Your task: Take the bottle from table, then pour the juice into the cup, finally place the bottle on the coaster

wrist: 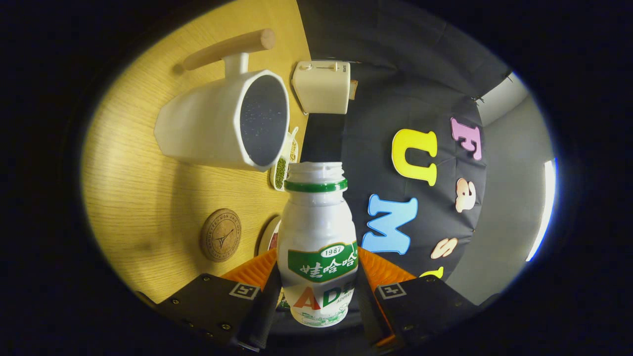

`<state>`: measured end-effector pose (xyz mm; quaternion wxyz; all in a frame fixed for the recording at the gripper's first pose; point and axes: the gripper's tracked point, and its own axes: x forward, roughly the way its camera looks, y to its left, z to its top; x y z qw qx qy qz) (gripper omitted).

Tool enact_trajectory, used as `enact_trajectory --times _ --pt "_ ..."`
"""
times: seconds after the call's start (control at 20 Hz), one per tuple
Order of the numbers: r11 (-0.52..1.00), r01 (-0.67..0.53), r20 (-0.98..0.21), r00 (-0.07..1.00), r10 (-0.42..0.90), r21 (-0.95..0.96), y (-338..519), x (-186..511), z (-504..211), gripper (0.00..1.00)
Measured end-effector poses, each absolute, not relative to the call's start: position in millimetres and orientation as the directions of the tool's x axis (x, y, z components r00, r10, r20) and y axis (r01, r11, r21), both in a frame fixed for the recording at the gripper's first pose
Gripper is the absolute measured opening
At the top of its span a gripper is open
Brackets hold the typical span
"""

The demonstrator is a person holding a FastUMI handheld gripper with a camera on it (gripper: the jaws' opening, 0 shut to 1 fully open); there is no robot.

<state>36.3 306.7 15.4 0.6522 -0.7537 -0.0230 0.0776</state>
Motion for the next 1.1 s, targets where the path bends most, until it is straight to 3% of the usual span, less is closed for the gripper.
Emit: enact_trajectory --times 1.1 --pt "-0.242 0.010 -0.028 0.987 0.155 -0.970 306.9 38.1 22.2 0.72"
